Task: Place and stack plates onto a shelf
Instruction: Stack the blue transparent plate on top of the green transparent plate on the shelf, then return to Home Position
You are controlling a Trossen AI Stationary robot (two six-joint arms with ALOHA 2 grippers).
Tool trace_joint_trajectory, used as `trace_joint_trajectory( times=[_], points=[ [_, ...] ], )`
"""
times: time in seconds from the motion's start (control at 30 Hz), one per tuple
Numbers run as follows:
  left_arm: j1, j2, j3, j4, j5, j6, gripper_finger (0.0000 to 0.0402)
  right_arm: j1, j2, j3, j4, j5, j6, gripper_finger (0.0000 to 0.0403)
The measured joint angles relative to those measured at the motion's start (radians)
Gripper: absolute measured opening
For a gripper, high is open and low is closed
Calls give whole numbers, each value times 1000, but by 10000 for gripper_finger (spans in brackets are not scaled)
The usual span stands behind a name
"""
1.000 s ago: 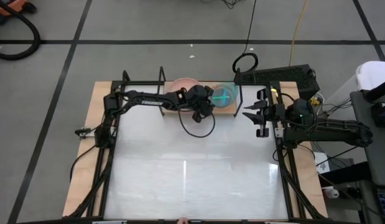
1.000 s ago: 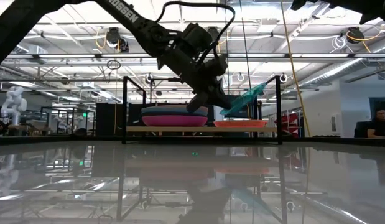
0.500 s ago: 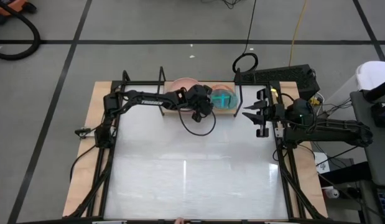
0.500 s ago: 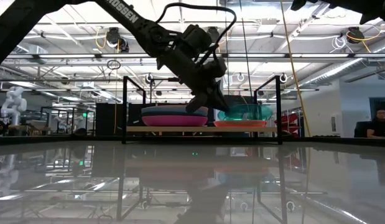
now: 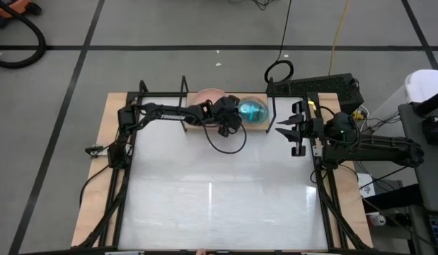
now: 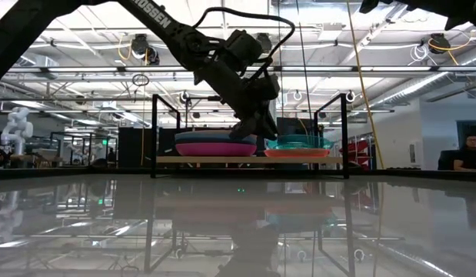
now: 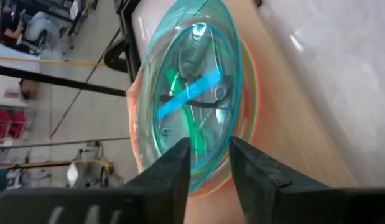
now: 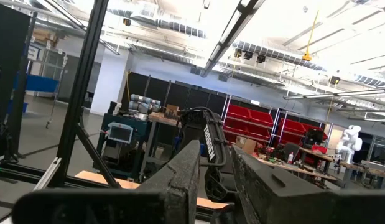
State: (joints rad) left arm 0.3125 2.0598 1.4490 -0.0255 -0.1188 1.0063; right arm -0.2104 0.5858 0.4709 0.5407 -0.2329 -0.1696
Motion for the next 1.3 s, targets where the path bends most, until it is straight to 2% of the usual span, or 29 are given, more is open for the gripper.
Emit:
trace_joint_trajectory(
  times=[0.23,0.37,0.47,0.6,0.77,0.93,1.0,1.13,1.3],
  points=[
    [-30,-33,-2,3,-74,-27,174,0,0,0,-9,0,0,75],
    [-51,-77,-1,-12,-97,-52,186,0,0,0,-15,0,0,75],
    [-70,-133,-1,-38,-163,-103,188,0,0,0,-21,0,7,75],
    [-96,-255,-1,-107,-226,-235,188,0,0,0,-33,0,20,75],
    [-131,-475,0,-278,-221,-439,183,0,-3,0,-60,-3,20,75],
    [-144,-677,-15,-489,-166,-657,143,3,-3,0,-66,-4,27,75],
    [-155,-767,-78,-502,-165,-699,119,3,-3,0,-75,-4,27,75],
    [-175,-990,-282,-484,-166,-782,79,3,-3,0,-82,-4,27,75],
    [-203,-1325,-602,-345,-167,-906,63,3,-3,0,-82,-4,26,75]
  ],
)
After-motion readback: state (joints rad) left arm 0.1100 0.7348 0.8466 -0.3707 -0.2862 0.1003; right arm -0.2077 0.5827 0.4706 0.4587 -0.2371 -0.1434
